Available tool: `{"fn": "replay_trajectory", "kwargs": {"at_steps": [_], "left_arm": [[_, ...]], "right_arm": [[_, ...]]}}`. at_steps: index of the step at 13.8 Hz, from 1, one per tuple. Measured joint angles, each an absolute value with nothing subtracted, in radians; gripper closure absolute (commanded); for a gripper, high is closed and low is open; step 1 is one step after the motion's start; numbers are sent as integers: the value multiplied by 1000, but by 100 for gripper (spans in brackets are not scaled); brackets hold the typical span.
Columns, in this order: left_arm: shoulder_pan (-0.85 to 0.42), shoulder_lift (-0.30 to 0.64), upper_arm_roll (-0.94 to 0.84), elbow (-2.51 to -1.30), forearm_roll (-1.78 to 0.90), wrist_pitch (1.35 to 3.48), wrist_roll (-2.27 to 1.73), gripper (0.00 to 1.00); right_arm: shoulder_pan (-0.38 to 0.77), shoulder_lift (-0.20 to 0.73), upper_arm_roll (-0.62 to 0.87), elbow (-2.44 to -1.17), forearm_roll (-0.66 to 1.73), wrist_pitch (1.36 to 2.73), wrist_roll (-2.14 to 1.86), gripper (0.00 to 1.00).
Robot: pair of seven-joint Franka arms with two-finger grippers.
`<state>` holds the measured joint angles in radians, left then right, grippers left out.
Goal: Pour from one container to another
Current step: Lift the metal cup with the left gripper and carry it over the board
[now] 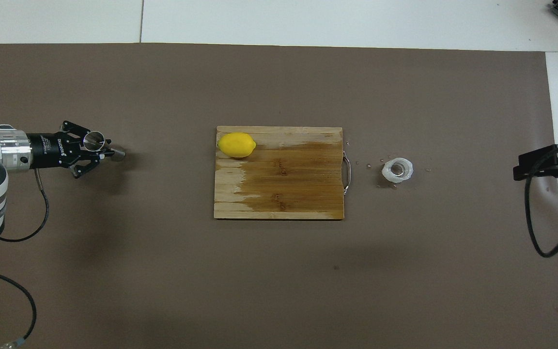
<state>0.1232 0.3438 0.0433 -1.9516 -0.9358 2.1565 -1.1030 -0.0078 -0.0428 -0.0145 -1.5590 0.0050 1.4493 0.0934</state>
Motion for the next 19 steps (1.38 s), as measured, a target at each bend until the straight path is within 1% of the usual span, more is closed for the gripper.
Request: {"fn": "replay_trajectory", "kwargs": {"at_steps": [3,5,7,10,15,19], "left_arm": [[122,334,42,-1951,-978,2162,-1105,100],[117,304,35,-1950,-987,2162,-1148,100],[76,274,32,-1951,-988,2163,-1235,100],[-51,246,28,-1951,-996,2244,-1434,100],[-345,226,22,-1952,-1020,2548,-1817,100],[-458,226,24,-1951,-1077,2658,-1923,100]], "right_arm": [[-8,-43,-15,-1559,5,1449,93,0],[-8,-43,-15,-1559,5,1449,93,0],[-8,-43,-15,-1559,5,1449,93,0],[-8,-43,-15,-1559,5,1449,93,0],[-8,-43,-15,-1559,5,1449,93,0],[-8,-43,-15,-1559,5,1449,93,0]]}}
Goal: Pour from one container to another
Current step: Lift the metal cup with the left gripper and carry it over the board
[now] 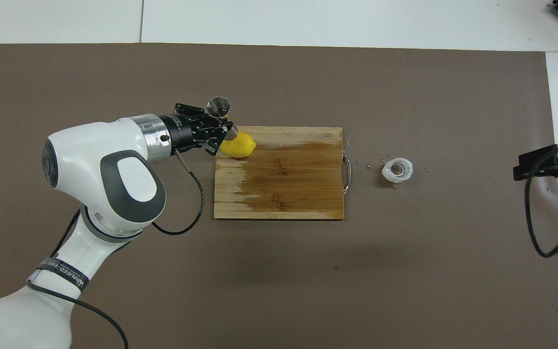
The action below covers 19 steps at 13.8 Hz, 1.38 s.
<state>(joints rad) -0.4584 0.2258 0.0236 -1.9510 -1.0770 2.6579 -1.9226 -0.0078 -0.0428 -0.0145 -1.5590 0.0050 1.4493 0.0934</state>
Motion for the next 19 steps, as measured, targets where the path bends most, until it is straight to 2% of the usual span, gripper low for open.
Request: {"fn": "replay_trajectory", "kwargs": {"at_steps": [8,15,19], "left_arm": [[-627,234,23,-1960,-1120,2816,-1977,100],[-629,242,29,-1965,-1120,2763,-1857,100],[-573,243,30,-1965,-1148,2640,-1754,100]], "right_arm": [[-8,-43,-15,-1559,5,1449,93,0],[-8,-43,-15,-1559,5,1449,93,0],[-8,-43,-15,-1559,5,1449,93,0]]}}
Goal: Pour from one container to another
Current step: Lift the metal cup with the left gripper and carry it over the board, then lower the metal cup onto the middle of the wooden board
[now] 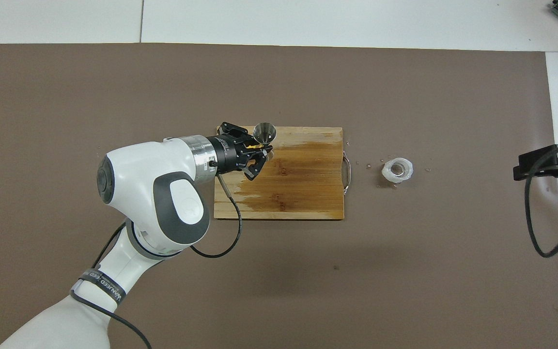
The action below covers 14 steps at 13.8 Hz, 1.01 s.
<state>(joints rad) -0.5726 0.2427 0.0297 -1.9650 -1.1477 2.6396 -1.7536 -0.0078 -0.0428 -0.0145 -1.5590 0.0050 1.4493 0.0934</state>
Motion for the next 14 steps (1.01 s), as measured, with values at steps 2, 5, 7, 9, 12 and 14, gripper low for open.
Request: {"fn": "replay_trajectory", "kwargs": {"at_steps": [2,5,7,9,12,14], "left_arm": [[-560,242,27,-1966,-1256,2626,-1647,100],[-597,243,14,-1984,-1493,2681,-1470,100],[-629,247,11,-1997,-1659,2723,-1348,100],[-651,257,10,-2005,-1794,2750,-1258,100],[-674,280,10,-2011,-1958,2774,-1119,100],[-691,299,9,-2015,-2047,2785,-1039,100]], "right_arm": [[-8,-43,-15,-1559,5,1449,93,0],[-8,-43,-15,-1559,5,1449,93,0],[-8,-43,-15,-1559,5,1449,93,0],[-8,-43,-15,-1559,5,1449,93,0],[-8,-43,-15,-1559,5,1449,93,0],[-8,-43,-15,-1559,5,1449,93,0]]}}
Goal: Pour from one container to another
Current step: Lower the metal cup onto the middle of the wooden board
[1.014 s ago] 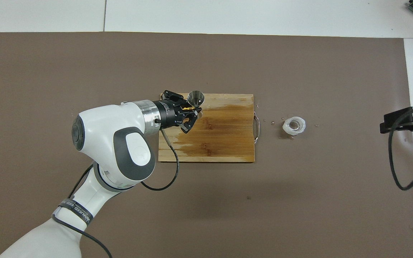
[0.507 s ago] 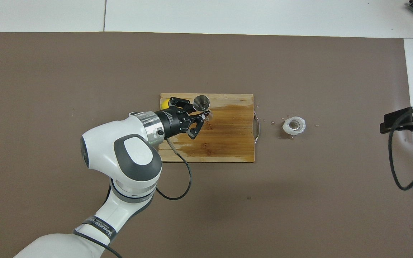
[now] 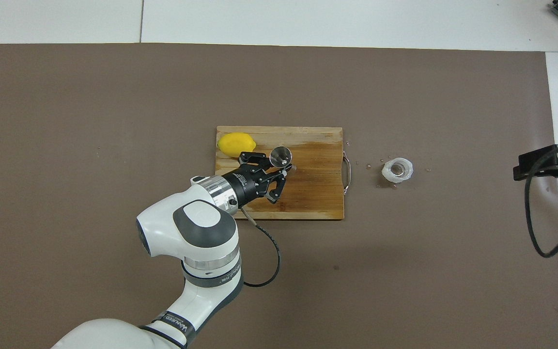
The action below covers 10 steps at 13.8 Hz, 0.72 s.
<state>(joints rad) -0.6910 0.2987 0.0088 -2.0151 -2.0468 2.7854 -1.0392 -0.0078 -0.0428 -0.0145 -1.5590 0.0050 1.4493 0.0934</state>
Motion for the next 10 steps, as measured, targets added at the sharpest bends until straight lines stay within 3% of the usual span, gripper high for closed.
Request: {"fn": "replay_trajectory", "kwargs": {"at_steps": [4,7,8,9,10], "left_arm": [[-711,315,9,-2016,-2071,2811,-1018,100],[-736,316,8,-2015,-2071,2857,-1001,90],[-742,316,8,-2015,-2071,2868,-999,71],[-746,316,8,-2015,-2070,2875,-994,36],[-748,316,8,-2015,-2070,2882,-989,24]], "right_arm": [[-8,-43,-15,-1559,5,1449,93,0],[-8,-43,-15,-1559,5,1449,93,0],[-8,-43,-15,-1559,5,1449,93,0],[-8,-43,-15,-1559,5,1449,93,0],[-8,-43,-15,-1559,5,1449,93,0]]}}
